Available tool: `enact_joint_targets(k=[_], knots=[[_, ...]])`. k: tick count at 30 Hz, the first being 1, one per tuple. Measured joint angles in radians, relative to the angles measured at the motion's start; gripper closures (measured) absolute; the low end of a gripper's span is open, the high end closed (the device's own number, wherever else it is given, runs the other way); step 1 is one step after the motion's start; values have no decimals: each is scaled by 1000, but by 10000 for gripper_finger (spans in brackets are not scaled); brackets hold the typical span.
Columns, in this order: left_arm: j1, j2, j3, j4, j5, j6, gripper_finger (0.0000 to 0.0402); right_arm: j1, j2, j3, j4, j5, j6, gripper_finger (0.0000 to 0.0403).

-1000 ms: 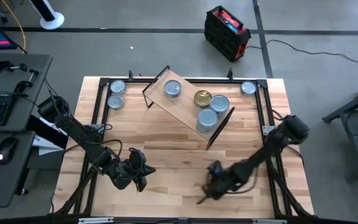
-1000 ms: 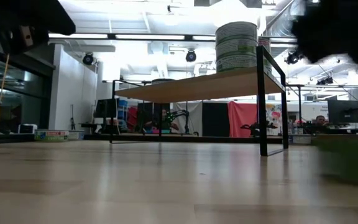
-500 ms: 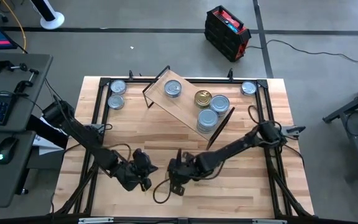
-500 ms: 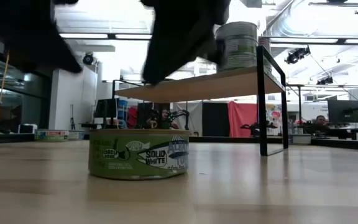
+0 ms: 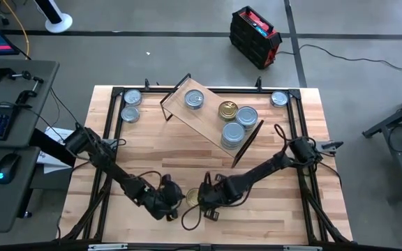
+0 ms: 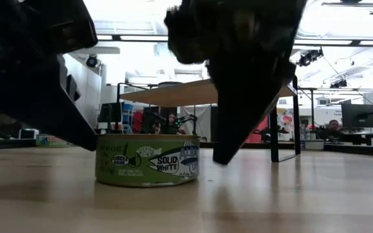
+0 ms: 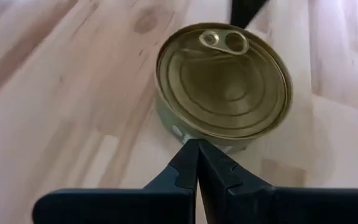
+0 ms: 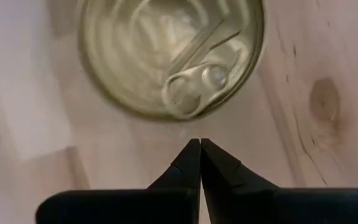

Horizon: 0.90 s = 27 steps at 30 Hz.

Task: Stack canned seafood by type on shelf
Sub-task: Stack the green tuna can on top of the other green tuna can on the shelf

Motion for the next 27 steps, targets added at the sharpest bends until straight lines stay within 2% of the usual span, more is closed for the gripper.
enact_joint_targets(k=[4,8,10,15,20,27], knots=[[16,0,0,5,31,297,401,-5,0,-55,72,3,43,403],[58,0,0,13,152,515,401,-5,-1,-62,96,5,25,403],[78,0,0,12,188,539,401,-5,-1,-62,102,6,15,403],[122,0,0,36,192,520,401,-8,3,-62,103,7,20,403],[130,0,-1,44,247,518,401,-10,3,-42,91,-4,20,403],[126,1,-1,29,250,520,401,-8,-41,26,34,-5,-27,403]])
